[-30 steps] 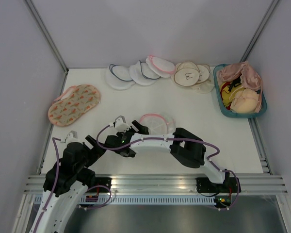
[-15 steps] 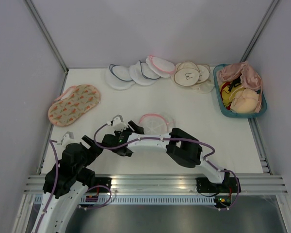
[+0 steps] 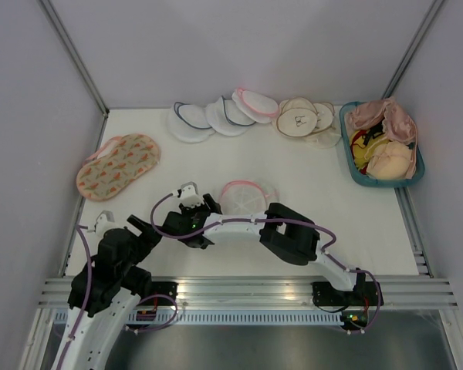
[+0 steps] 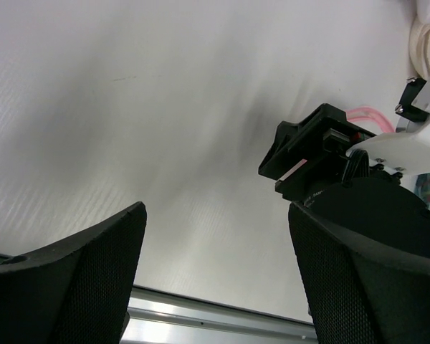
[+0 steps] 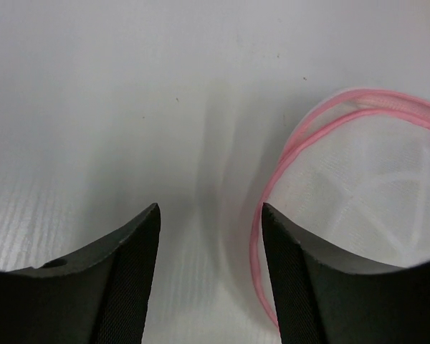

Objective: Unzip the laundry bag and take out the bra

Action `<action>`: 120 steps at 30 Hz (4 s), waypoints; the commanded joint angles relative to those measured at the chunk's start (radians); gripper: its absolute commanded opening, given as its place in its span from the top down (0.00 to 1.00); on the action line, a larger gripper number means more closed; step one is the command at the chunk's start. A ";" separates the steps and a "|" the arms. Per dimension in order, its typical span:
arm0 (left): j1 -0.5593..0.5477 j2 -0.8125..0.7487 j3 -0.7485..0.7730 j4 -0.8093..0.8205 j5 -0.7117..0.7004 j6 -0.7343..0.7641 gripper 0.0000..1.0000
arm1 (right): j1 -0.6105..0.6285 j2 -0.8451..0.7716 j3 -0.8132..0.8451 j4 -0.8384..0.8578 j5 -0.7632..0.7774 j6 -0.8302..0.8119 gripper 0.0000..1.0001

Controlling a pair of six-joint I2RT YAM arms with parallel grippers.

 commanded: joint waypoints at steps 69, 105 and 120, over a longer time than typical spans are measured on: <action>-0.055 -0.055 0.020 0.274 0.075 -0.129 0.04 | 0.192 -0.702 -0.510 -0.384 0.107 0.289 1.00; -0.332 1.355 0.145 1.296 0.183 0.414 0.09 | -0.006 -1.282 -0.701 -0.711 0.045 0.824 0.99; -0.401 1.381 0.157 1.360 0.017 0.428 0.98 | -0.022 -1.318 -0.685 -0.801 0.050 0.850 1.00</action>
